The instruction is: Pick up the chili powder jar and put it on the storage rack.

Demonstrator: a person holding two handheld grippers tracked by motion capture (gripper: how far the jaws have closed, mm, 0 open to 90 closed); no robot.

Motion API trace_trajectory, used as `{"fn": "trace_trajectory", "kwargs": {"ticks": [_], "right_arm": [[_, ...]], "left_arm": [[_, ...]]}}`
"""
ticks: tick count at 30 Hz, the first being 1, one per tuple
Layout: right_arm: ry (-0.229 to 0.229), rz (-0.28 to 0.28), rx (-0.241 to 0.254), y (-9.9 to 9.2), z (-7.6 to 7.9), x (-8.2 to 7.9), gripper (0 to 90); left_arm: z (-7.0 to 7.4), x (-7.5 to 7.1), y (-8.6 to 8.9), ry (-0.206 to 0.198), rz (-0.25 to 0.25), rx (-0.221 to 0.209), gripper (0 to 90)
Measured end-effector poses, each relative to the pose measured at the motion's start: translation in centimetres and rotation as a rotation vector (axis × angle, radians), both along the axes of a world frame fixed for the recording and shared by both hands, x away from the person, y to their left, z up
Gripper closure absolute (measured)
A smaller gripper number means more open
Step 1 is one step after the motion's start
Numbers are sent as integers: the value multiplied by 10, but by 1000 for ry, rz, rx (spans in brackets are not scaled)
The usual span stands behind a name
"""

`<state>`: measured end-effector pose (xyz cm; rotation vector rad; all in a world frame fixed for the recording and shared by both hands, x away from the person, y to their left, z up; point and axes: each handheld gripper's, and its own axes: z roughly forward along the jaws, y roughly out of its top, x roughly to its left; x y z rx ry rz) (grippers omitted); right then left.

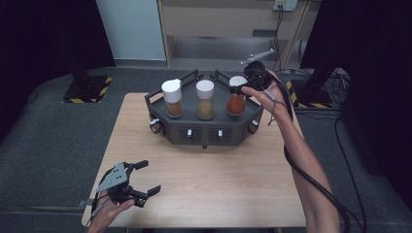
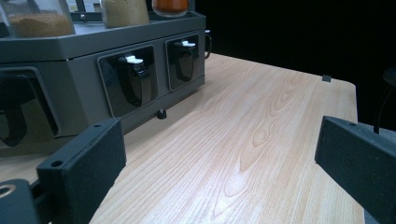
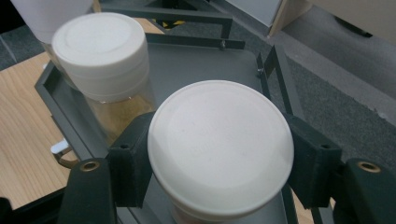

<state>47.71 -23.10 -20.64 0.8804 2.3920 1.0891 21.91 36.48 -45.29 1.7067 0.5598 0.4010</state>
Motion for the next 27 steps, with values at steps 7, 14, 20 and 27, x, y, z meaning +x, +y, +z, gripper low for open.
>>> {"fn": "trace_trajectory", "kwargs": {"ticks": [7,14,20,27], "right_arm": [[18,-11,2,-1,-5,4,342],[29,-14,14,-5,-6,6,342],[34,-21,10,-7,-9,7,342],[41,-34,32,-12,-12,8,340]], "left_arm": [[0,0,0,1,-3,-2,7],[0,1,0,1,-3,0,7],[0,1,0,1,-3,-1,7],[0,1,0,1,-3,0,7]]}}
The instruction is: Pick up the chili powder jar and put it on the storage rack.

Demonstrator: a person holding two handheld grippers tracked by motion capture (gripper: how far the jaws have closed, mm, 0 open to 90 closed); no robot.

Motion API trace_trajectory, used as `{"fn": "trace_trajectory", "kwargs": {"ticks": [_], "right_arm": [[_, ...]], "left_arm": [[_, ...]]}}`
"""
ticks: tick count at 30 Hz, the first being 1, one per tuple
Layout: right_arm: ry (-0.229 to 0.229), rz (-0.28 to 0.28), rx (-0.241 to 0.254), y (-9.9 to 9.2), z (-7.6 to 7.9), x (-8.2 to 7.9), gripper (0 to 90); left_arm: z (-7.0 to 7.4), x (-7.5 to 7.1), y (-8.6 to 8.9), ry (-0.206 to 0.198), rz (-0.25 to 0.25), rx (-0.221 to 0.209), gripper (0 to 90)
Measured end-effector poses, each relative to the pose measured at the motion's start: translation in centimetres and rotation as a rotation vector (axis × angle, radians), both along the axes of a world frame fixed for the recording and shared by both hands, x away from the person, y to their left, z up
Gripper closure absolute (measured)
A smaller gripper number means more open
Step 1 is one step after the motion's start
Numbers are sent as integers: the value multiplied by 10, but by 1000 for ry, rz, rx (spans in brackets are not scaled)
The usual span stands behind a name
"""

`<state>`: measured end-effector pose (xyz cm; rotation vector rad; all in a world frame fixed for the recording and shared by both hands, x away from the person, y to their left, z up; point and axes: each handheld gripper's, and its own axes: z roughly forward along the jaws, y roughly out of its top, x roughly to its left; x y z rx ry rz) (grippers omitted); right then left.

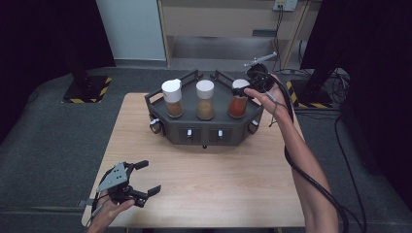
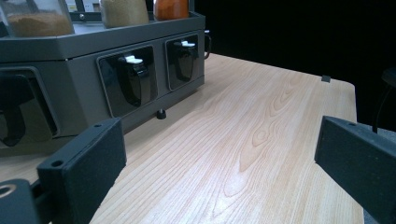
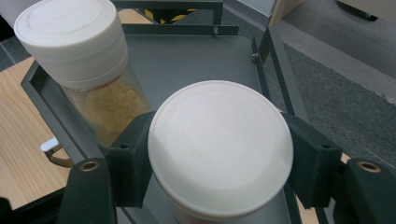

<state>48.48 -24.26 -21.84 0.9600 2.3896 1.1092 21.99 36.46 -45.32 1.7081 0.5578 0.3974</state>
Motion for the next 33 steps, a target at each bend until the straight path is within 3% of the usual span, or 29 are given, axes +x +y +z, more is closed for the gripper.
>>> {"fn": "trace_trajectory", "kwargs": {"ticks": [16,23,33], "right_arm": [[-19,-10,36,-8,-5,-2,326],[-54,-52,55,-11,-10,-8,99],[-60,-48,87,-18,-19,-11,83]], "left_arm": [[0,0,0,-1,-2,2,8],[1,0,-1,-1,-2,4,8],[1,0,-1,1,-2,7,8]]}}
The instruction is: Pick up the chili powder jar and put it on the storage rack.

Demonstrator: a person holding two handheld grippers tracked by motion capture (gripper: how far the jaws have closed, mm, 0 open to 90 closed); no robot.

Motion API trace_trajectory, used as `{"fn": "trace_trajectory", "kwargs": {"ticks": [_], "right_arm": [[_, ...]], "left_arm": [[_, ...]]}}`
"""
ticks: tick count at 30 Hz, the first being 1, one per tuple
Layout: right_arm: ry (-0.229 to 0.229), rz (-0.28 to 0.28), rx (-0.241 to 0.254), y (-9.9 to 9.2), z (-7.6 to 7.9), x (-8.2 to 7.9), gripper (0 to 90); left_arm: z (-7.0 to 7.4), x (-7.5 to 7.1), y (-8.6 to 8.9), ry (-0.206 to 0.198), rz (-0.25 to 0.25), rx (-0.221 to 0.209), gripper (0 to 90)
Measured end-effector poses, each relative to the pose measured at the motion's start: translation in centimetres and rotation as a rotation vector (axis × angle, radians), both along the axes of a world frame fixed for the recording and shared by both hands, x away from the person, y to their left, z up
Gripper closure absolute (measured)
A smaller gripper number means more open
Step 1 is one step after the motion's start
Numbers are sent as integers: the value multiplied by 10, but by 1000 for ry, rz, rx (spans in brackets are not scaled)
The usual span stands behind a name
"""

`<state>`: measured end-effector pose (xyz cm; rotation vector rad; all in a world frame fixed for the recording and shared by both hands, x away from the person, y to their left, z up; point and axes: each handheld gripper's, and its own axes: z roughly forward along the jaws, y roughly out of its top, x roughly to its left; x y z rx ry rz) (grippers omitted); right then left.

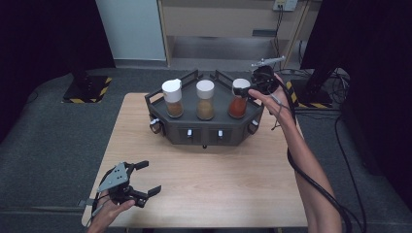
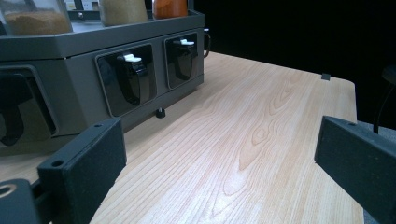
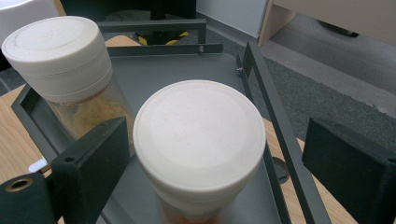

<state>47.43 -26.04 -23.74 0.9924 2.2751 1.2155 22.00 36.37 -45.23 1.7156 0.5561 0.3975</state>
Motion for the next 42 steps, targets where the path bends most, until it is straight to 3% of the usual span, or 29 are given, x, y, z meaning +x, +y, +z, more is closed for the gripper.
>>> {"fn": "trace_trajectory", "kwargs": {"ticks": [9,16,28,42], "right_arm": [[-11,8,3,1,6,-4,87],[-47,13,10,-2,19,-13,87],[-130,22,70,-18,43,-41,86],[-190,77,71,-25,57,-75,86]], "left_arm": [[0,0,0,0,-2,1,8],[0,0,0,-1,-2,2,8],[1,-1,-1,-3,-1,6,8],[2,-1,-1,-6,-1,11,9]]}}
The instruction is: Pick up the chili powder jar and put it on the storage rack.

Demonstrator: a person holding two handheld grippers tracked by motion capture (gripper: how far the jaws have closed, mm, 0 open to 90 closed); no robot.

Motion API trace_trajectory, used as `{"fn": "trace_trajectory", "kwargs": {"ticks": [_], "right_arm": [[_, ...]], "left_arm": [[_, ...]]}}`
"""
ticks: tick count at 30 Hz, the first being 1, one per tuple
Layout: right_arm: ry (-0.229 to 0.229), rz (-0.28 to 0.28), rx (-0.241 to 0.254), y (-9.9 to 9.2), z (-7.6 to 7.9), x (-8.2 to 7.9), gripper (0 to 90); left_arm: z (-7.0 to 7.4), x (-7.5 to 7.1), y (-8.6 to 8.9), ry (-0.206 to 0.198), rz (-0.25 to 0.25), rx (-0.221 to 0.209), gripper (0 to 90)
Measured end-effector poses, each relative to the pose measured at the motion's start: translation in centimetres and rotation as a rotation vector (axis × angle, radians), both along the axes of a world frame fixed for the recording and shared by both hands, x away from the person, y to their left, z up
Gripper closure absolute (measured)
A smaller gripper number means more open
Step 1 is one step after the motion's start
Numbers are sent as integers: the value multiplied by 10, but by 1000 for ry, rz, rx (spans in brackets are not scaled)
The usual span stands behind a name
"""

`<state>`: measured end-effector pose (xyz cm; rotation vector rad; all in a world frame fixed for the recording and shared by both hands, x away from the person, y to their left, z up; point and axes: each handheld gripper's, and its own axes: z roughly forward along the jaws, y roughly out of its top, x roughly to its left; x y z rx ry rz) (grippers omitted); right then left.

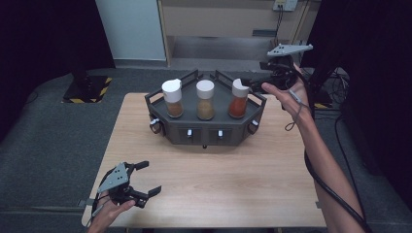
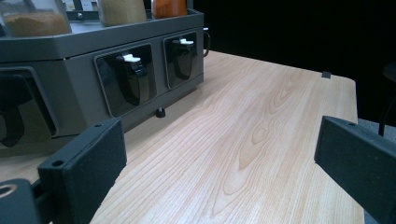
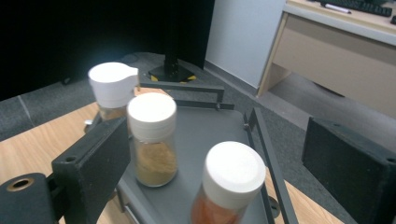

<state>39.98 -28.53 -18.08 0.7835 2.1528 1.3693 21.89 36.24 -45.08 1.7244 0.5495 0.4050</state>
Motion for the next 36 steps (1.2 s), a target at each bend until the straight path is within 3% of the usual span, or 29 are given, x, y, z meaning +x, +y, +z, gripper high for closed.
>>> {"fn": "trace_trajectory", "kwargs": {"ticks": [11,17,28,36], "right_arm": [[-49,49,25,-9,-5,-34,89],[-62,57,2,-8,-10,-55,89],[-81,77,14,-19,-30,-87,98],[-74,78,58,-41,-49,-115,98]], "left_arm": [[0,0,0,-1,-1,1,9],[0,0,0,-2,-2,1,10],[2,-2,-1,-6,-4,10,12],[2,-2,-2,-9,-4,14,13]]}}
